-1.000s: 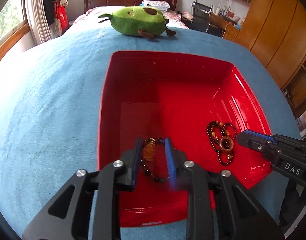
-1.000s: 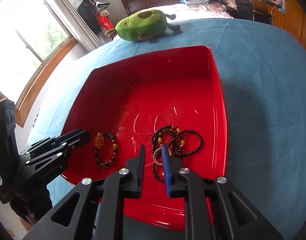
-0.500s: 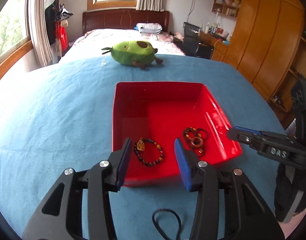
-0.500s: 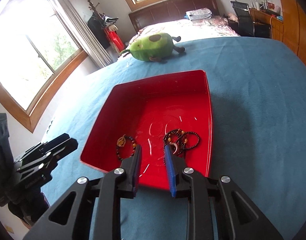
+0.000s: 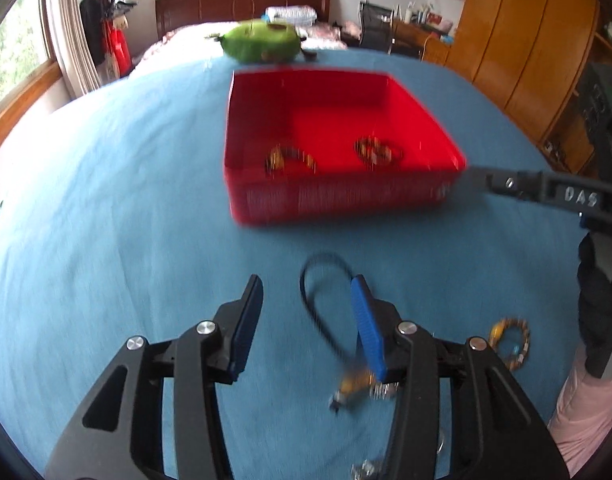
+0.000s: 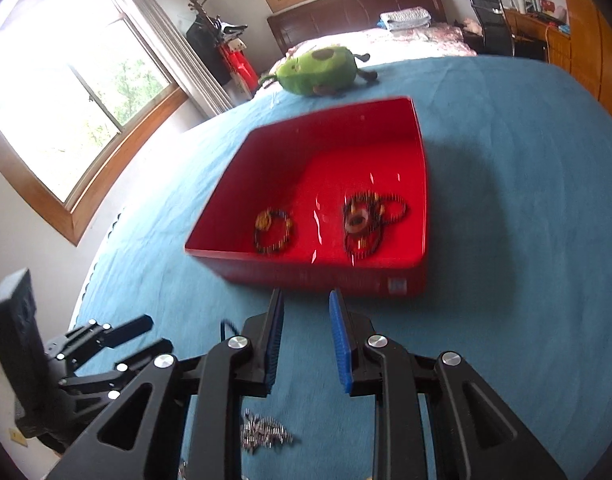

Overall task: Organize jewelry
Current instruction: 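Move both tools back toward the black cord and silver chain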

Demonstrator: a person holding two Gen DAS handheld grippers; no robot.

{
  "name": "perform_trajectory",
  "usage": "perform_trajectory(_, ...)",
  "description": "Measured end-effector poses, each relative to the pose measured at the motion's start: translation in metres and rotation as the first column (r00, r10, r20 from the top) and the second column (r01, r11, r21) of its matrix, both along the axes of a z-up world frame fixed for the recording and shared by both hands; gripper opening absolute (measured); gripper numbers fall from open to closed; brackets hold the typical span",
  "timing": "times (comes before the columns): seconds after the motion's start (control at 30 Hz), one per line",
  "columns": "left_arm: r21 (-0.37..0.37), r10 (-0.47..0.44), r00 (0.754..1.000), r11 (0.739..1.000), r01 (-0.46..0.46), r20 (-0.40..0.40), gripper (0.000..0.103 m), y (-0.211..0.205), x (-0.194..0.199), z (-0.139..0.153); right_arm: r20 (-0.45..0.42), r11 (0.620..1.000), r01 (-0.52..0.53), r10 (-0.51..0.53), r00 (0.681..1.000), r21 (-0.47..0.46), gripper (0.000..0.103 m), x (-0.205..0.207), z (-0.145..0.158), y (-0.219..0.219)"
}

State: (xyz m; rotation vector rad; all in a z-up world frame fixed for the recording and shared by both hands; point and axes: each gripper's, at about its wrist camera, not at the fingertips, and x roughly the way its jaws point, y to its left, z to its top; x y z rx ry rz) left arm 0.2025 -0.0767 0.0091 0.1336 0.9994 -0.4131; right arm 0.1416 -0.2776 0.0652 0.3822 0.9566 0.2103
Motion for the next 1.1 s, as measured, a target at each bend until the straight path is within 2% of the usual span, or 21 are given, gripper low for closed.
perform_trajectory(0.13, 0.013, 0.011, 1.0, 1.0, -0.011, -0.026, 0.046, 0.007, -0.018, -0.02, -0.03, 1.0, -0.015, 0.015, 0.999, 0.0, 0.025, -0.02, -0.018, 0.01)
perform_trajectory(0.23, 0.02, 0.018, 0.999, 1.0, -0.017, -0.038, 0.054, 0.012, -0.029, -0.031, -0.047, 1.0, -0.026, 0.026, 0.999, 0.005, 0.03, -0.035, -0.03, 0.016)
perform_trajectory(0.37, 0.024, 0.027, 0.998, 0.999, -0.026, -0.05, 0.056, 0.018, -0.04, -0.044, -0.075, 0.999, -0.035, 0.037, 0.996, 0.033, 0.032, -0.056, -0.046, 0.023)
perform_trajectory(0.4, 0.022, 0.031, 0.998, 0.999, -0.03, -0.057, 0.057, 0.02, -0.042, -0.047, -0.079, 0.999, -0.03, 0.033, 0.996, 0.037, 0.039, -0.061, -0.049, 0.023)
perform_trajectory(0.43, 0.02, 0.035, 0.998, 0.999, -0.034, -0.06, 0.06, 0.021, -0.045, -0.049, -0.08, 0.999, -0.022, 0.025, 0.997, 0.035, 0.052, -0.064, -0.051, 0.023)
perform_trajectory(0.53, 0.008, 0.045, 0.998, 0.999, -0.045, -0.046, 0.074, 0.026, -0.052, -0.054, -0.063, 1.0, 0.015, -0.015, 0.998, -0.004, 0.065, -0.079, -0.056, 0.026)
perform_trajectory(0.57, 0.009, 0.053, 0.998, 0.999, -0.053, -0.036, 0.075, 0.028, -0.054, -0.056, -0.063, 0.999, 0.028, -0.029, 0.998, -0.016, 0.069, -0.084, -0.058, 0.027)
perform_trajectory(0.6, 0.011, 0.058, 0.998, 0.998, -0.058, -0.028, 0.076, 0.028, -0.056, -0.056, -0.061, 0.999, 0.037, -0.038, 0.997, -0.021, 0.08, -0.088, -0.059, 0.028)
perform_trajectory(0.63, 0.011, 0.061, 0.998, 0.998, -0.061, -0.021, 0.078, 0.028, -0.057, -0.057, -0.056, 0.999, 0.04, -0.042, 0.998, -0.022, 0.085, -0.09, -0.06, 0.027)
perform_trajectory(0.7, 0.009, 0.063, 0.998, 0.998, -0.063, -0.015, 0.079, 0.03, -0.061, -0.058, -0.045, 0.999, 0.046, -0.048, 0.998, -0.026, 0.087, -0.097, -0.061, 0.028)
perform_trajectory(0.8, -0.007, 0.064, 0.998, 0.998, -0.064, -0.007, 0.089, 0.032, -0.065, -0.056, -0.034, 0.997, 0.072, -0.073, 0.997, -0.033, 0.099, -0.105, -0.061, 0.026)
perform_trajectory(1.1, -0.023, 0.087, 0.996, 0.996, -0.087, -0.009, 0.091, 0.04, -0.077, -0.058, -0.024, 0.992, 0.125, -0.125, 0.992, 0.004, 0.099, -0.117, -0.064, 0.007)
